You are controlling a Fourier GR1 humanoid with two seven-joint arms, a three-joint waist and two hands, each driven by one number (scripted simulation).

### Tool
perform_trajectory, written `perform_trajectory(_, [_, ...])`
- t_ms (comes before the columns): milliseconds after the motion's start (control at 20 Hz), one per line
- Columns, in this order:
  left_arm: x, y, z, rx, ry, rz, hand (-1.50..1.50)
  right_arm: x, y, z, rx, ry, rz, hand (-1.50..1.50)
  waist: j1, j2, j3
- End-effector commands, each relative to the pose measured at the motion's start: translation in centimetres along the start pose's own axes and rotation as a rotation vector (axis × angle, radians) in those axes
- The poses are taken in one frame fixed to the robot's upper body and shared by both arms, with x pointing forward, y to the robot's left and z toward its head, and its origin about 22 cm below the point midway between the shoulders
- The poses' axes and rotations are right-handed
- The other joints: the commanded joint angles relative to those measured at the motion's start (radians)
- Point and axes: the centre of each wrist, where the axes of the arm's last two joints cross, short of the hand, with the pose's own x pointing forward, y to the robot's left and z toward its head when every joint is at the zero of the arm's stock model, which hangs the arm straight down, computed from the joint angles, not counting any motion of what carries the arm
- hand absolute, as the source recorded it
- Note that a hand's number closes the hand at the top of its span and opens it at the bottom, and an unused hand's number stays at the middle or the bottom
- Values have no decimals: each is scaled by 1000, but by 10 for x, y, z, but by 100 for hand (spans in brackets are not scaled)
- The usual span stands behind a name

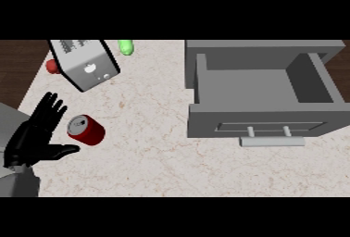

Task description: Pick up the can, place it into the drawer and close the drawer

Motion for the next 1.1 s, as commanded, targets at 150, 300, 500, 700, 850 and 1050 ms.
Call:
perform_trajectory(150, [-48, 23, 1, 35, 16, -20, -150, -9, 0, -6, 3, -1, 13, -150, -1, 1, 0])
perform_trajectory(300, [-47, 39, -1, 49, 39, -16, -150, -7, -8, 2, -6, 2, -7, -150, 0, 0, 0])
perform_trajectory(500, [-59, 54, 6, 32, 39, -20, -150, -2, -2, 4, 2, -15, -16, -150, -1, 0, 0])
perform_trajectory(700, [-91, 17, 2, 33, 60, 8, -150, -1, 5, 21, 6, -11, -5, -150, -4, -1, 0])
perform_trajectory(850, [-94, 28, -10, 49, 76, 30, -150, 24, -9, 17, 23, -2, 14, -150, -11, 1, -1])
perform_trajectory(1050, [-100, 36, -12, 46, 89, 61, -150, 4, 8, 9, 7, -7, -26, -150, -11, 4, -1])
